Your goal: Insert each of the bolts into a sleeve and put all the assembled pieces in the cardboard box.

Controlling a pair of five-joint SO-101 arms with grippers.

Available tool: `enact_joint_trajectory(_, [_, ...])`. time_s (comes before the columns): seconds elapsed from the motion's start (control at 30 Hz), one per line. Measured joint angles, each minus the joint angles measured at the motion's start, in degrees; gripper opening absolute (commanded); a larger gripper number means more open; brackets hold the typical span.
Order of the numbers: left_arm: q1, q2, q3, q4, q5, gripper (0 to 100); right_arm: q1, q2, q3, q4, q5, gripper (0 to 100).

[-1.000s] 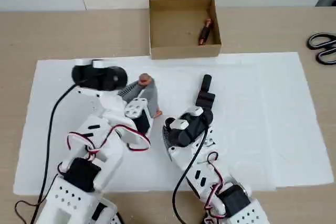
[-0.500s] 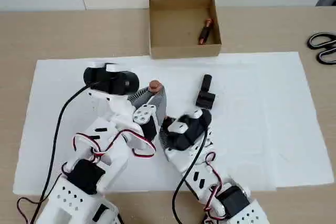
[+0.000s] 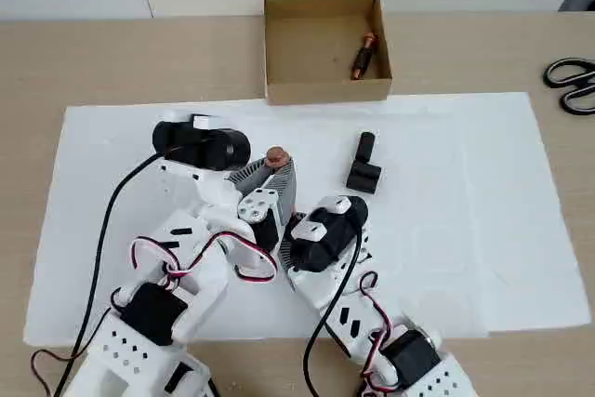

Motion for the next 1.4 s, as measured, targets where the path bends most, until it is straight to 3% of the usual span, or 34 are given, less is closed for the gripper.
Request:
enact_joint_trajectory(0.67, [-0.1,0.0,0.0,3.0,-0.1,0,-0.1,0.0,0.0,0.0,0.0,0.4])
enact_joint_trajectory(1.17, [2.1,0.0,0.0,11.6,0.0,0,-0.1,0.0,0.0,0.0,0.0,0.4])
enact_joint_trajectory(1.4, [2.6,-0.3,4.1,12.0,0.0,0,-0.2,0.0,0.0,0.0,-0.1,0.4])
